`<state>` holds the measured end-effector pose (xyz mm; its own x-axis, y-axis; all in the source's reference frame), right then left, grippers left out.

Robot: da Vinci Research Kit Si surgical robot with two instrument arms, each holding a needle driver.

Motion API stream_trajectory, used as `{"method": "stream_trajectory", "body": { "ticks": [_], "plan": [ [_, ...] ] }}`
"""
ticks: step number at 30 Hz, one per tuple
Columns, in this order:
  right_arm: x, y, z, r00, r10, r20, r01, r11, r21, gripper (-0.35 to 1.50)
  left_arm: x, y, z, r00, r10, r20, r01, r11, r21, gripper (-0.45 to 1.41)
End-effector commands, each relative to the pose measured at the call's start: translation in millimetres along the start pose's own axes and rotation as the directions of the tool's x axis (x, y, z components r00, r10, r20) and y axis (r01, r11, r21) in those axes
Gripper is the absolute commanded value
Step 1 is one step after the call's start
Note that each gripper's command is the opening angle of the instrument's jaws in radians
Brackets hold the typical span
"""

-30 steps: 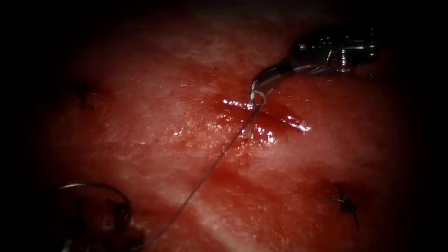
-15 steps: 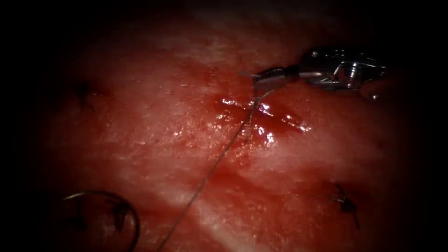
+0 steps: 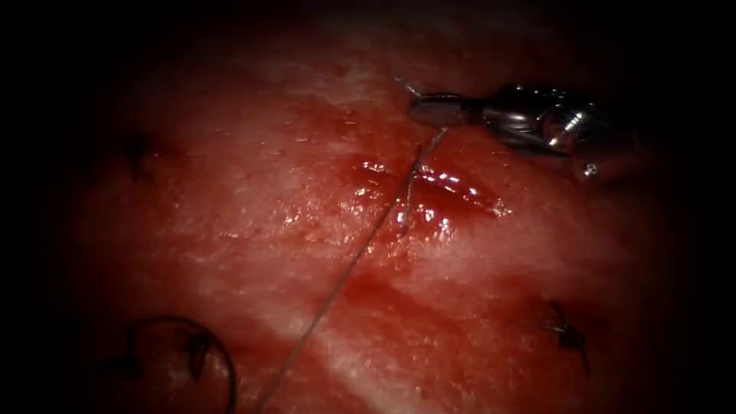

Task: Wound Closure

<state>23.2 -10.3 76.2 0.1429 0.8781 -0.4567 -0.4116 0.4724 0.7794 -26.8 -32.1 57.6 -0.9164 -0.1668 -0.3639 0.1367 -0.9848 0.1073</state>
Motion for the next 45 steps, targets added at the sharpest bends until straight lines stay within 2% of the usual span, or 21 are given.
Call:
{"method": "stream_trajectory", "body": {
  "ticks": [1,6,10,14,20,23,24,25,26,29,30,32,35,37,41,45],
  "plan": [
    [-0.8,0.0,0.9,1.0,0.0,0.009,0.0,1.0,0.0,-0.35,0.4,1.2,0.5,1.0,0.002,0.001,-0.002,1.0,-0.006,-0.45],
    [-0.9,2.0,1.1,1.0,0.006,0.029,-0.005,0.999,-0.054,-0.35,-0.4,3.3,0.3,1.0,0.018,-0.003,-0.018,1.0,-0.014,-0.45],
    [-2.0,3.4,1.2,0.999,0.01,0.035,-0.008,0.998,-0.067,-0.35,-1.1,4.4,0.3,0.999,0.039,-0.008,-0.039,0.999,-0.01,-0.45],
    [-3.1,3.4,1.4,0.999,0.018,0.041,-0.016,0.997,-0.07,-0.35,-1.5,5.2,0.6,0.998,0.056,-0.006,-0.056,0.998,-0.004,-0.45],
    [-2.7,2.6,1.1,0.998,0.038,0.046,-0.036,0.999,-0.04,-0.35,-1.2,4.0,0.2,0.998,0.058,-0.015,-0.058,0.998,-0.005,-0.45],
    [-2.5,2.3,0.8,0.999,0.044,-0.012,-0.045,0.999,-0.012,-0.33,-1.1,2.2,-0.7,0.998,0.049,-0.036,-0.049,0.999,0.006,-0.45],
    [-2.4,2.3,0.6,0.999,0.047,-0.027,-0.047,0.999,-0.004,0.07,-1.1,1.0,-1.3,0.998,0.043,-0.04,-0.042,0.999,0.02,-0.45],
    [-1.8,2.2,0.2,0.996,0.057,-0.069,-0.056,0.998,0.015,0.64,-1.1,-1.0,-2.3,0.999,0.031,-0.04,-0.029,0.999,0.045,-0.45],
    [-1.4,2.2,-0.3,0.994,0.052,-0.1,-0.05,0.998,0.029,0.83,-1.1,-2.9,-3.3,0.999,0.024,-0.04,-0.021,0.997,0.07,-0.45],
    [-0.4,2.3,-1.5,0.984,-0.076,-0.164,0.082,0.996,0.03,1.11,-1.4,-6.6,-5.0,0.999,0.019,-0.034,-0.015,0.993,0.113,-0.45],
    [0.0,2.3,-2.0,0.978,-0.118,-0.172,0.123,0.992,0.021,1.18,-1.6,-7.9,-5.5,0.999,0.016,-0.036,-0.011,0.992,0.126,-0.45],
    [1.2,1.8,-5.3,0.942,-0.293,-0.163,0.288,0.956,-0.053,1.21,-2.7,-14.0,-7.5,1.0,0.005,-0.022,-0.001,0.981,0.194,-0.45],
    [1.7,1.0,-7.4,0.921,-0.355,-0.158,0.347,0.934,-0.08,1.25,-3.3,-17.8,-8.5,1.0,0.005,-0.013,-0.002,0.972,0.237,-0.45],
    [2.6,-0.9,-10.8,0.904,-0.394,-0.167,0.381,0.919,-0.104,1.25,-3.7,-21.8,-8.6,1.0,0.009,-0.002,-0.008,0.962,0.273,-0.45],
    [4.5,-2.7,-13.9,0.886,-0.426,-0.183,0.407,0.904,-0.134,1.25,-3.7,-24.2,-7.6,1.0,0.018,0.0,-0.017,0.959,0.281,-0.45],
    [6.4,-4.6,-16.1,0.877,-0.438,-0.194,0.407,0.895,-0.181,1.28,-3.3,-25.6,-5.3,1.0,0.029,0.009,-0.03,0.958,0.285,-0.45]
  ]
}}
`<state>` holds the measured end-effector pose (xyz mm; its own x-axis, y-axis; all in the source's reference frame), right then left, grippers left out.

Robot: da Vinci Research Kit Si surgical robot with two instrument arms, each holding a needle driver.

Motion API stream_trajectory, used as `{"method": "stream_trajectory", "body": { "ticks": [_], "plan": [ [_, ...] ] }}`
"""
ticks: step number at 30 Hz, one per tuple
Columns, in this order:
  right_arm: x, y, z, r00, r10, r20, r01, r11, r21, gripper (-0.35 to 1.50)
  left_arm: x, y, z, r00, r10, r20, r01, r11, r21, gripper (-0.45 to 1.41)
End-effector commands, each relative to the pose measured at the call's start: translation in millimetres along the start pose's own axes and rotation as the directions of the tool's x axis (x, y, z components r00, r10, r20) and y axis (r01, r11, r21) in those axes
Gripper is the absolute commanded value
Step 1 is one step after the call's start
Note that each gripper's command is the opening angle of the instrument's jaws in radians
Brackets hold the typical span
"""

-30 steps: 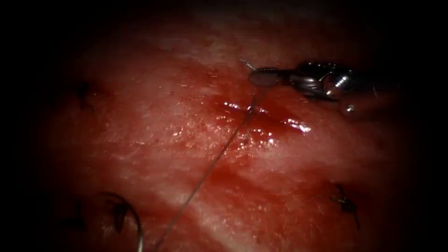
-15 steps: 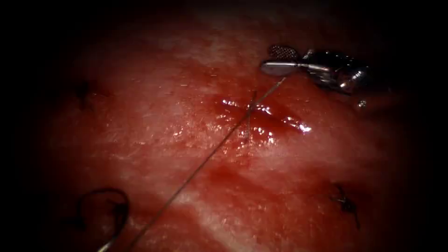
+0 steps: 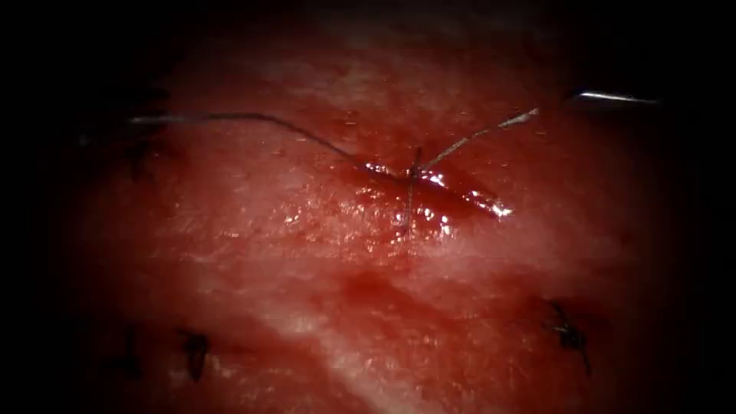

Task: Wound Closure

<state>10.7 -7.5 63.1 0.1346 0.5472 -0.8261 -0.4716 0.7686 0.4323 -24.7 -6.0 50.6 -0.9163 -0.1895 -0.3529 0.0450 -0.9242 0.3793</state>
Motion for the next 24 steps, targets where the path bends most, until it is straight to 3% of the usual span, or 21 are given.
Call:
{"method": "stream_trajectory", "body": {
  "ticks": [1,3,4,9,15,16,24],
  "plan": [
    [1.1,-1.9,0.2,1.0,0.009,-0.019,-0.009,1.0,-0.018,1.3,0.6,0.6,2.0,1.0,0.01,0.005,-0.01,1.0,0.001,-0.45],
    [1.6,-3.1,0.7,1.0,0.011,-0.028,-0.01,1.0,0.002,1.16,0.8,0.5,3.3,1.0,0.011,-0.004,-0.011,1.0,-0.003,-0.45],
    [1.7,-4.7,1.7,0.999,0.008,-0.035,-0.007,1.0,0.021,0.91,1.0,0.5,4.4,1.0,0.015,-0.007,-0.015,1.0,-0.012,-0.45],
    [0.5,-8.0,6.1,1.0,-0.01,-0.008,0.01,0.999,0.034,0.36,1.2,0.3,6.5,0.999,0.017,-0.032,-0.017,1.0,-0.02,-0.45],
    [-1.6,-9.6,10.8,0.999,-0.033,0.021,0.032,0.999,0.031,-0.28,1.2,0.0,8.0,0.998,0.017,-0.067,-0.019,1.0,-0.022,-0.45],
    [-2.1,-9.7,11.5,0.999,-0.038,0.02,0.037,0.999,0.025,-0.35,1.2,0.0,8.1,0.997,0.017,-0.07,-0.019,1.0,-0.022,-0.45],
    [-5.4,-10.9,14.5,0.997,-0.07,0.026,0.068,0.997,0.043,-0.35,1.5,0.1,8.4,0.995,0.016,-0.099,-0.019,0.999,-0.027,-0.45]
  ]
}}
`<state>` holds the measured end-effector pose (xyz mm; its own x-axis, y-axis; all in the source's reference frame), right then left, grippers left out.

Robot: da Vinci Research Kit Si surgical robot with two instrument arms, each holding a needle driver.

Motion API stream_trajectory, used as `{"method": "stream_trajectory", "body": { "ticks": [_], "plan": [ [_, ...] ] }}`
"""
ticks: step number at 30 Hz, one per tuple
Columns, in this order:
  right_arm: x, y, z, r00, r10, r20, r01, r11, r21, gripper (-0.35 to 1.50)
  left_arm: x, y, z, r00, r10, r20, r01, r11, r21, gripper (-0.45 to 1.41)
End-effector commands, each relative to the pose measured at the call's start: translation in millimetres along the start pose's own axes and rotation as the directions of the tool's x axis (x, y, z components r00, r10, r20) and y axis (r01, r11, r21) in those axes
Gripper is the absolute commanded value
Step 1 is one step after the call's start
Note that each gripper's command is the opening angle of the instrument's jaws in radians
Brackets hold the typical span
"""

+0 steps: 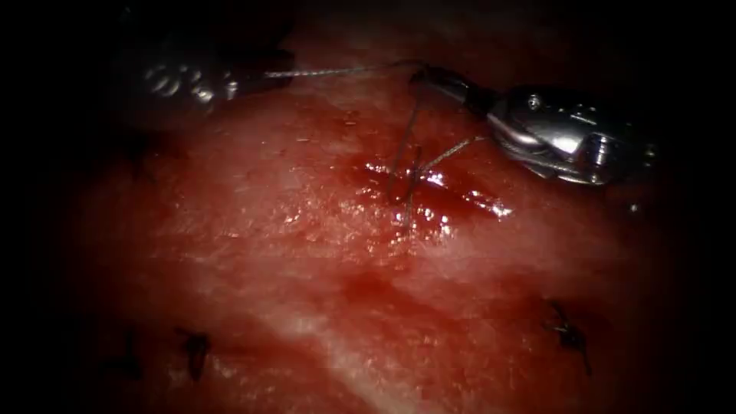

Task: Wound Closure

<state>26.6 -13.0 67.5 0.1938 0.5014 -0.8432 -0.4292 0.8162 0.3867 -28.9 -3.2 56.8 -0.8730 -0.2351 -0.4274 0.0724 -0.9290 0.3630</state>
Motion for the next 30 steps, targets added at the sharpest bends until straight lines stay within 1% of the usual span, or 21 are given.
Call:
{"method": "stream_trajectory", "body": {
  "ticks": [1,2,3,6,11,14,18,22,26,27,29,30],
  "plan": [
    [-1.0,-1.5,1.5,1.0,-0.003,-0.008,0.003,1.0,0.011,-0.35,0.5,0.5,0.8,1.0,0.0,-0.007,0.0,1.0,-0.001,-0.45],
    [-1.1,-1.7,1.8,1.0,-0.005,-0.012,0.005,1.0,0.021,-0.35,0.6,0.5,0.9,1.0,-0.001,-0.012,0.001,1.0,-0.001,-0.45],
    [-1.2,-2.3,2.4,1.0,-0.01,-0.026,0.012,0.998,0.054,-0.35,0.8,0.5,1.6,1.0,-0.001,-0.014,0.001,1.0,0.001,-0.45],
    [-1.1,-3.0,2.7,0.999,-0.014,-0.051,0.018,0.996,0.088,-0.35,0.8,0.6,3.0,1.0,0.002,-0.015,-0.003,1.0,-0.006,-0.45],
    [-0.6,-4.3,2.4,0.995,-0.014,-0.099,0.027,0.99,0.138,-0.35,0.0,1.7,6.4,1.0,0.028,-0.009,-0.028,0.999,-0.035,-0.45],
    [-0.4,-5.3,1.8,0.991,-0.019,-0.133,0.042,0.984,0.173,-0.35,-1.3,3.7,9.7,1.0,0.026,0.006,-0.025,0.997,-0.068,-0.45],
    [-0.5,-5.6,1.0,0.989,-0.019,-0.146,0.046,0.981,0.188,-0.35,-2.5,5.1,11.3,1.0,0.019,0.018,-0.017,0.996,-0.083,-0.45],
    [-0.6,-5.5,0.4,0.988,-0.018,-0.154,0.05,0.977,0.206,-0.35,-2.7,5.4,11.5,1.0,0.004,0.016,-0.003,0.996,-0.087,-0.45],
    [-1.1,-4.0,-0.6,0.988,-0.049,-0.147,0.074,0.982,0.173,-0.35,-2.0,4.9,9.6,1.0,-0.009,0.008,0.01,0.995,-0.098,-0.45],
    [-1.3,-3.7,-0.8,0.988,-0.055,-0.144,0.079,0.983,0.164,-0.35,-1.8,4.7,8.9,1.0,-0.024,-0.004,0.023,0.994,-0.105,-0.45],
    [-1.5,-2.1,-1.1,0.986,-0.089,-0.142,0.11,0.983,0.145,-0.35,-1.0,4.1,6.7,0.995,-0.07,-0.064,0.061,0.989,-0.133,-0.45],
    [-1.6,-1.7,-1.0,0.983,-0.113,-0.144,0.133,0.981,0.138,-0.35,-0.8,4.0,6.3,0.992,-0.086,-0.091,0.072,0.987,-0.145,-0.45]
  ]
}}
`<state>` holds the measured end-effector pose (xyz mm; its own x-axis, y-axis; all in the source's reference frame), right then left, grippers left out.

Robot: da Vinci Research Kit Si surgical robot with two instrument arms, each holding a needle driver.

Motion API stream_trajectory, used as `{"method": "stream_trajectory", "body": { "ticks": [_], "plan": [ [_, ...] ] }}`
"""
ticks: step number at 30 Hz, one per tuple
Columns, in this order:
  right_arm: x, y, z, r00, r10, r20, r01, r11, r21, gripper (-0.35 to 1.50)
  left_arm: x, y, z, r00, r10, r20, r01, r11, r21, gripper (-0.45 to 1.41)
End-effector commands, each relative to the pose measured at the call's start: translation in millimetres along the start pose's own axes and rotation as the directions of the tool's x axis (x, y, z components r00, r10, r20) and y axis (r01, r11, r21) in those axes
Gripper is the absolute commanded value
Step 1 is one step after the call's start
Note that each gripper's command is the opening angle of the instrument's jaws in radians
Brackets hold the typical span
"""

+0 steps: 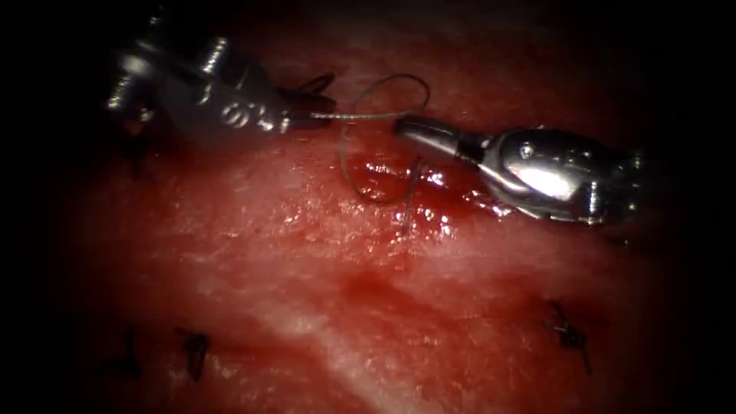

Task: Wound Closure

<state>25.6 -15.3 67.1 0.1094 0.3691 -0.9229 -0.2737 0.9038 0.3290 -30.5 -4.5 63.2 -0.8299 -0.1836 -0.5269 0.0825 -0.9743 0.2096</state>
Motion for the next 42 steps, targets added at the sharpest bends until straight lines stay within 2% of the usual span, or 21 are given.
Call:
{"method": "stream_trajectory", "body": {
  "ticks": [1,4,11,16,23,29,35,42],
  "plan": [
    [-0.8,0.5,0.8,0.999,-0.033,0.001,0.033,0.999,-0.003,-0.35,0.5,0.4,0.2,0.999,-0.015,-0.04,0.014,1.0,-0.023,-0.45],
    [-1.0,1.9,1.5,0.997,-0.072,-0.008,0.073,0.997,0.017,-0.35,0.8,0.2,-0.7,0.995,-0.003,-0.096,-0.005,0.997,-0.073,-0.45],
    [-0.1,5.8,4.6,0.991,-0.082,-0.109,0.101,0.978,0.183,-0.35,-0.5,-0.9,-2.6,0.996,0.042,-0.073,-0.051,0.991,-0.12,-0.45],
    [1.7,6.4,6.5,0.988,-0.07,-0.136,0.111,0.938,0.328,-0.35,-1.6,-2.0,-3.6,0.998,0.059,-0.031,-0.063,0.992,-0.113,-0.45],
    [3.5,4.6,8.0,0.983,-0.068,-0.171,0.139,0.883,0.448,-0.35,-2.8,-3.0,-2.8,0.998,0.067,-0.006,-0.067,0.992,-0.105,-0.45],
    [4.1,2.9,8.7,0.981,-0.077,-0.178,0.157,0.855,0.494,-0.35,-3.5,-3.8,-2.0,0.998,0.065,-0.004,-0.065,0.992,-0.104,-0.45],
    [3.9,1.0,8.0,0.975,-0.085,-0.205,0.184,0.827,0.532,-0.35,-5.3,-5.2,-0.3,0.998,0.063,0.017,-0.061,0.994,-0.096,-0.45],
    [3.7,-0.5,7.0,0.977,-0.068,-0.202,0.167,0.833,0.527,-0.35,-6.1,-5.0,3.0,0.999,0.015,0.038,-0.013,0.998,-0.063,-0.45]
  ]
}}
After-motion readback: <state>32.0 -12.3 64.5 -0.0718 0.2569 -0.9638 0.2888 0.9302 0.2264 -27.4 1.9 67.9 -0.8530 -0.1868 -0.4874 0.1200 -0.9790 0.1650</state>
